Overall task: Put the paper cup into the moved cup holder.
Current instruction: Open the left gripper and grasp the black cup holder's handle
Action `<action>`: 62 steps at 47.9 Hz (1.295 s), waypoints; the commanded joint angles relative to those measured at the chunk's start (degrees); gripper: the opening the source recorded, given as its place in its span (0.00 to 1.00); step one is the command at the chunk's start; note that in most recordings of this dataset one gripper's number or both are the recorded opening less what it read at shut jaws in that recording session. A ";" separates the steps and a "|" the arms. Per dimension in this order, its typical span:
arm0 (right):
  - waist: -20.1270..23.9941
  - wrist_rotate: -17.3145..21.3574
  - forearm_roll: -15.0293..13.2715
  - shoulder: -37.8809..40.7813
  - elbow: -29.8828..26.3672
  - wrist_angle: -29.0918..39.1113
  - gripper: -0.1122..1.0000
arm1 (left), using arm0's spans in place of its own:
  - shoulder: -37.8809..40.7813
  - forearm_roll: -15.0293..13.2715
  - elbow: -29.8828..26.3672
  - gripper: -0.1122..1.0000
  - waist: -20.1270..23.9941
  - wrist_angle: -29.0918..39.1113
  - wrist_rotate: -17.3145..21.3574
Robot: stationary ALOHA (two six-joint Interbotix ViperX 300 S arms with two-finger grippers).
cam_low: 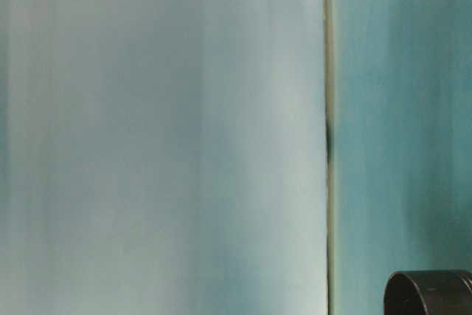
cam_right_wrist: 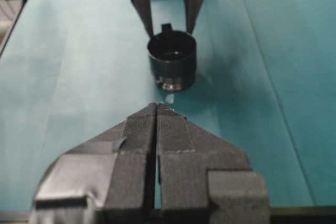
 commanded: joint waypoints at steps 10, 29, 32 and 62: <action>-0.09 0.53 0.18 0.26 -1.14 -0.26 0.12 | -0.09 0.09 -0.26 0.80 0.18 -0.44 -0.44; -0.09 0.53 0.18 0.26 -1.14 -0.26 0.12 | 0.18 0.09 -0.18 0.67 0.26 1.23 -1.41; -0.09 0.53 0.18 0.35 -1.14 -0.26 0.12 | 0.18 0.09 -0.18 0.53 0.26 1.14 -1.32; -0.09 0.53 0.18 0.35 -1.14 0.53 0.12 | 0.18 0.26 -3.69 0.28 0.26 -4.04 1.32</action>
